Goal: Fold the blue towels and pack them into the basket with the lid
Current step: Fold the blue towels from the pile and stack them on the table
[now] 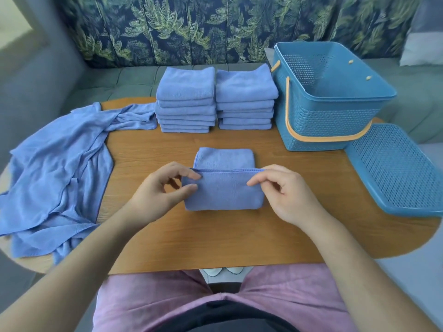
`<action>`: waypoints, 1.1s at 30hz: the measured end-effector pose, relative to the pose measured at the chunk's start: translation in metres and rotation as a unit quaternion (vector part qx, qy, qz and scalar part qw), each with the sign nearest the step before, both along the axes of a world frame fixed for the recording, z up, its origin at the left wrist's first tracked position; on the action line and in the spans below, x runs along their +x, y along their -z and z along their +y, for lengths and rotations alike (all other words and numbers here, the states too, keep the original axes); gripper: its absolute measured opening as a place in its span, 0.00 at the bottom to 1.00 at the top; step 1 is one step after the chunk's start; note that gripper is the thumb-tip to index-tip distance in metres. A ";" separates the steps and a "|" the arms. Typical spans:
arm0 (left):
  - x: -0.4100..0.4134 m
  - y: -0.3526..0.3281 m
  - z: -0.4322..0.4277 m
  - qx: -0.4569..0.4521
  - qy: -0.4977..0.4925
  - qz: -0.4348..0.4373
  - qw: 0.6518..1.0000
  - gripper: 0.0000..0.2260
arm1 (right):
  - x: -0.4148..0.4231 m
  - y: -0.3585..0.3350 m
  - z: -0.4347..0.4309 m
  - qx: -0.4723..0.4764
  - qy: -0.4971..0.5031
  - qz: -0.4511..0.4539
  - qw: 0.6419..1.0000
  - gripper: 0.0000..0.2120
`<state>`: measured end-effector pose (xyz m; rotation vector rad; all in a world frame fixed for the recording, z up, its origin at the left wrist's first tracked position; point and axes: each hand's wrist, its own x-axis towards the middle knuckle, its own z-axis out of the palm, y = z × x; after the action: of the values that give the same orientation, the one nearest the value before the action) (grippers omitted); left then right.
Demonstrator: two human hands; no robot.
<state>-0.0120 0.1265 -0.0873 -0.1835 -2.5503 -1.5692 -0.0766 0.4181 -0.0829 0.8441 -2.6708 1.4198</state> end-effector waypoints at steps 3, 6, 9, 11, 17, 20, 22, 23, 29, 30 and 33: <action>-0.032 0.006 0.003 -0.003 -0.031 -0.025 0.999 0.12 | -0.030 0.011 -0.014 0.011 0.035 -0.037 0.999 0.13; -0.062 0.016 0.007 -0.029 -0.084 -0.028 0.996 0.11 | -0.057 0.024 -0.026 0.022 0.072 -0.034 0.997 0.14; -0.088 0.025 0.010 -0.073 -0.120 -0.041 0.989 0.08 | -0.079 0.035 -0.039 0.044 0.092 -0.002 0.995 0.14; -0.103 0.031 0.009 -0.100 -0.123 -0.053 0.986 0.08 | -0.091 0.045 -0.046 0.073 0.100 0.004 0.992 0.14; -0.110 0.045 0.014 -0.230 -0.168 -0.058 0.957 0.14 | -0.093 0.047 -0.062 0.136 0.174 -0.005 0.975 0.16; -0.097 0.041 0.035 -0.285 -0.101 -0.003 0.953 0.21 | -0.075 0.035 -0.077 0.183 0.137 0.065 0.971 0.21; -0.094 0.050 0.044 -0.319 -0.054 -0.013 0.946 0.24 | -0.063 0.042 -0.087 0.242 0.097 0.063 0.963 0.24; -0.094 0.055 0.044 -0.329 -0.044 -0.029 0.943 0.25 | -0.060 0.049 -0.088 0.271 0.089 0.052 0.957 0.24; -0.084 0.079 0.036 -0.306 -0.125 -0.080 0.940 0.28 | -0.059 0.078 -0.073 0.316 0.122 -0.013 0.941 0.28; -0.082 0.080 0.039 -0.303 -0.154 -0.094 0.936 0.29 | -0.057 0.077 -0.074 0.321 0.140 -0.029 0.936 0.28; -0.076 0.078 0.050 -0.315 -0.185 -0.109 0.925 0.33 | -0.048 0.076 -0.080 0.311 0.178 -0.033 0.933 0.28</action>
<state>-0.0875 0.1764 -0.1653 0.4119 -2.9453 -0.6373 -0.1247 0.3379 -0.1590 0.2721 -3.1463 0.5329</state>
